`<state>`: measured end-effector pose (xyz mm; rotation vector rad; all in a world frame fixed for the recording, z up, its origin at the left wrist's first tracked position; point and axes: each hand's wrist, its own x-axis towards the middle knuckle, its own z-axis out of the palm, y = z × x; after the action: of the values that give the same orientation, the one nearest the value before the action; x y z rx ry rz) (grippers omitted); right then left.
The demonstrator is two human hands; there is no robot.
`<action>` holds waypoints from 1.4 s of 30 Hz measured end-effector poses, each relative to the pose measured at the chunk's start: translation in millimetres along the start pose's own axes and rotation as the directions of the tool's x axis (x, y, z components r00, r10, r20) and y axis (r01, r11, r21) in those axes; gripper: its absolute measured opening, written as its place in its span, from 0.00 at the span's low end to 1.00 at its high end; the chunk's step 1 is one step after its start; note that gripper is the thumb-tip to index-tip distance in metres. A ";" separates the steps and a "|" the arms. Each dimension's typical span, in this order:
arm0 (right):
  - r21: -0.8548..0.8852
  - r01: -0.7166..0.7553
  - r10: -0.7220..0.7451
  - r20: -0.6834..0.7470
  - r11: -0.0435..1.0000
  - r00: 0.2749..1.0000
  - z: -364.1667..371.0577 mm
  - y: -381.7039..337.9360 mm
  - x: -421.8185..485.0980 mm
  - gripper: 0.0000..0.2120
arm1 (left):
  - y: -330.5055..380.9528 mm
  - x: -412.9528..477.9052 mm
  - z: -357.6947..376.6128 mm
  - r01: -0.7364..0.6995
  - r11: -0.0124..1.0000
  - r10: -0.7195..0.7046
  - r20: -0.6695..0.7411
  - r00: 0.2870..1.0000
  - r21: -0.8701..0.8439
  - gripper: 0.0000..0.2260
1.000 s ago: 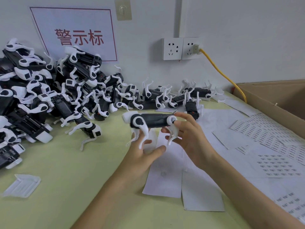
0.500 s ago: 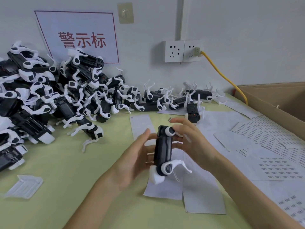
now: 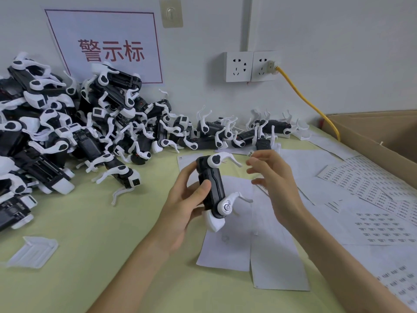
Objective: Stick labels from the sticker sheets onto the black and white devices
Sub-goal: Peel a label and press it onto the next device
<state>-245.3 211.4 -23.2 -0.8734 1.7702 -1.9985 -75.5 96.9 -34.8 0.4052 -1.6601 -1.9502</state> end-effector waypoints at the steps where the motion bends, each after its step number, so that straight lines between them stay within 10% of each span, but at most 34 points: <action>1: 0.009 0.004 -0.004 -0.002 1.000 1.000 -1.2 -0.7 0.5 0.01 | -0.1 0.2 -0.2 -0.005 1.000 0.005 -0.010 1.000 0.003 0.23; 12: 0.021 0.086 -0.088 0.360 0.996 0.929 8.0 -6.5 -11.1 0.04 | -4.4 1.0 0.2 -0.033 0.996 0.038 -0.065 0.997 0.084 0.24; 42: -0.131 0.229 -0.154 0.425 0.965 0.892 11.9 -3.1 -15.4 0.07 | -12.8 3.8 0.4 -0.205 0.936 0.228 -0.049 0.972 0.285 0.22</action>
<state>-225.6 212.1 -23.1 -1.4598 1.6806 -1.6158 -81.4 96.2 -46.8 0.3819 -1.8470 -1.5262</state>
